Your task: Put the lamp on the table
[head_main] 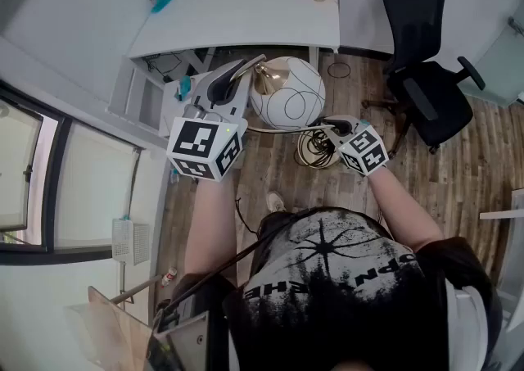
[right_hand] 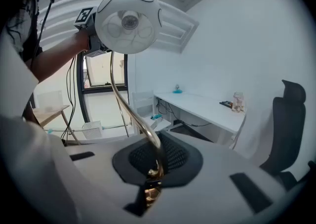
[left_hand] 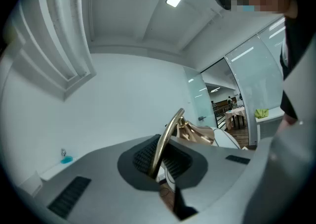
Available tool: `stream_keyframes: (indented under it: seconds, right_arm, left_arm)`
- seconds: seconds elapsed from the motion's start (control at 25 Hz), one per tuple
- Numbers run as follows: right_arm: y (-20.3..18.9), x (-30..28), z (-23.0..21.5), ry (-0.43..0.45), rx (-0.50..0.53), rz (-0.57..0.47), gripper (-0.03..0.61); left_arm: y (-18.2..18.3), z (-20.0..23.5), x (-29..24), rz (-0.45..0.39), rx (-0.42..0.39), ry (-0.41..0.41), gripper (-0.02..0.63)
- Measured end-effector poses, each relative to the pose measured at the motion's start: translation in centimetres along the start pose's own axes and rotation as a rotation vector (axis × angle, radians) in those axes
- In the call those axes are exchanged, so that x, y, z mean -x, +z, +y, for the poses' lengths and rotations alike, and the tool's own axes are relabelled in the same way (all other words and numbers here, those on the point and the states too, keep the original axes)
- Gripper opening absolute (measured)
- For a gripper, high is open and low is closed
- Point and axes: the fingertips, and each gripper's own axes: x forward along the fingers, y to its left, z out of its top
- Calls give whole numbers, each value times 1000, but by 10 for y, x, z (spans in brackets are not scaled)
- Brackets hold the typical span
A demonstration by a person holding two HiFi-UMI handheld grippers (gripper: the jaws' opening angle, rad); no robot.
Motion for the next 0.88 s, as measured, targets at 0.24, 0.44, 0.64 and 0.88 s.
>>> stream_keyframes:
  seconds: [0.24,0.44,0.64,0.88]
  right_arm:
    - [-1,-3,0,0,-1,1,18]
    - [-1,-1,-4,-23,-10,0,20]
    - [-7,3,-7,-28,1,-4,20]
    - [-12,1,-11,-33,1,13,20]
  left_arm:
    - [-3,2,0,3,3,3,15]
    - [-3,0,0,-1,5,-4,15]
    - [-8,-7,0,-5,13,-5,15]
    - [-15,-6,-5,2,25,-2,15]
